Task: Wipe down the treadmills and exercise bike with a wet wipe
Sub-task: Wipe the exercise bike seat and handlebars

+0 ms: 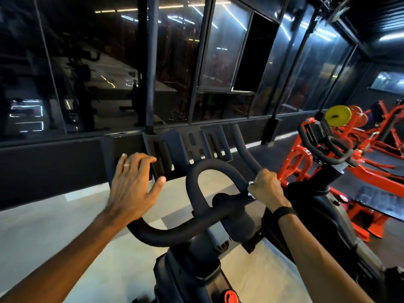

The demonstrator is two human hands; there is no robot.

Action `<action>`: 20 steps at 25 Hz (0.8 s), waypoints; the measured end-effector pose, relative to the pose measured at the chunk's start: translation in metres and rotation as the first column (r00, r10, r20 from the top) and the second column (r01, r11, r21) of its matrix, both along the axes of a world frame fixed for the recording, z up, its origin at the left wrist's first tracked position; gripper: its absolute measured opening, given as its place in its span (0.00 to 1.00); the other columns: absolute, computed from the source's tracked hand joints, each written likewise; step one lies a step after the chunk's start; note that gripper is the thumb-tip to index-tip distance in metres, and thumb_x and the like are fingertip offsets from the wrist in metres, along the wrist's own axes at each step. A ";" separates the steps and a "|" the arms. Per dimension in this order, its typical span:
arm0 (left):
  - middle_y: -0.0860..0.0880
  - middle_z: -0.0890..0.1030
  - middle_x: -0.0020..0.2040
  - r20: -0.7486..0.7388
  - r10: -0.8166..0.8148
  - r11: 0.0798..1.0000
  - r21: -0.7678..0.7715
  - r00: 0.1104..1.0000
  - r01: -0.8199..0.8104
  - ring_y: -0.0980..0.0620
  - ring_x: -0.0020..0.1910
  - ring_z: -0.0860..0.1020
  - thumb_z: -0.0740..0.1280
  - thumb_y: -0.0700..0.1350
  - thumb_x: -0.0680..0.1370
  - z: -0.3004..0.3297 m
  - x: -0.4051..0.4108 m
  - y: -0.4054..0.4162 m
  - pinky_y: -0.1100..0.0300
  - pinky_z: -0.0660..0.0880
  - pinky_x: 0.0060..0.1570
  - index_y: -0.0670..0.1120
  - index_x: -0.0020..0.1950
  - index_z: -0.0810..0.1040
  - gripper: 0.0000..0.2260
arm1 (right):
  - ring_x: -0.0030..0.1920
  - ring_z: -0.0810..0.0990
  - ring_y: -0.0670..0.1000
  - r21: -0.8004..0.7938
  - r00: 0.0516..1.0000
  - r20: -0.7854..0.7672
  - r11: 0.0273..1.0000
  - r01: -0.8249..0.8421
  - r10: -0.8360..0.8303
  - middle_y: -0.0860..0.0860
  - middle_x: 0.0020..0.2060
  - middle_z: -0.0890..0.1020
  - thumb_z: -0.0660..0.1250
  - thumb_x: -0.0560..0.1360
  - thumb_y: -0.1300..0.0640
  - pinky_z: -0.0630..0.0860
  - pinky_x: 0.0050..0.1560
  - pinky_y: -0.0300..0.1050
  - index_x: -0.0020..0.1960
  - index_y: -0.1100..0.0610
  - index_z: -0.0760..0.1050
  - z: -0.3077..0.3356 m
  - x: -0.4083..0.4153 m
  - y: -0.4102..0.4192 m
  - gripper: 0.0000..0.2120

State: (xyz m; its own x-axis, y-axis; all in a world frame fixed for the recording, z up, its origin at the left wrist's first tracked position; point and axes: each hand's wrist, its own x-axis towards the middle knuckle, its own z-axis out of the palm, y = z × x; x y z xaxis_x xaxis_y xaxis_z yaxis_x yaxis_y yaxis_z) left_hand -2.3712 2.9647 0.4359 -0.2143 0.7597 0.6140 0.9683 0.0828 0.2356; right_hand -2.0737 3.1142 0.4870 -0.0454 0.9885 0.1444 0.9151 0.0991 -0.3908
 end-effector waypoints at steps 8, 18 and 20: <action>0.43 0.70 0.68 0.004 -0.050 0.997 -0.065 0.999 0.050 0.43 0.69 0.71 0.53 0.65 0.78 -0.008 0.006 0.001 0.40 0.56 0.76 0.44 0.70 0.70 0.31 | 0.43 0.79 0.57 0.009 0.961 -0.274 1.000 -0.025 0.026 0.62 0.53 0.81 0.68 0.75 0.62 0.73 0.34 0.42 0.56 0.69 0.77 0.008 -0.046 0.041 0.13; 0.46 0.70 0.68 0.088 -0.075 0.997 -0.019 0.993 0.076 0.46 0.69 0.71 0.51 0.65 0.80 -0.009 0.002 0.000 0.38 0.54 0.76 0.46 0.69 0.70 0.29 | 0.48 0.81 0.60 0.353 0.820 0.136 0.746 -0.564 0.556 0.58 0.51 0.79 0.66 0.75 0.68 0.78 0.49 0.51 0.49 0.63 0.80 -0.010 -0.134 -0.012 0.06; 0.46 0.69 0.68 0.091 -0.089 0.996 -0.020 0.992 0.091 0.46 0.69 0.71 0.50 0.65 0.81 -0.009 0.002 0.002 0.38 0.54 0.76 0.46 0.70 0.70 0.29 | 0.46 0.80 0.58 0.379 0.722 0.106 0.643 -0.665 0.684 0.55 0.49 0.78 0.66 0.77 0.68 0.78 0.46 0.53 0.48 0.62 0.80 -0.017 -0.123 -0.013 0.06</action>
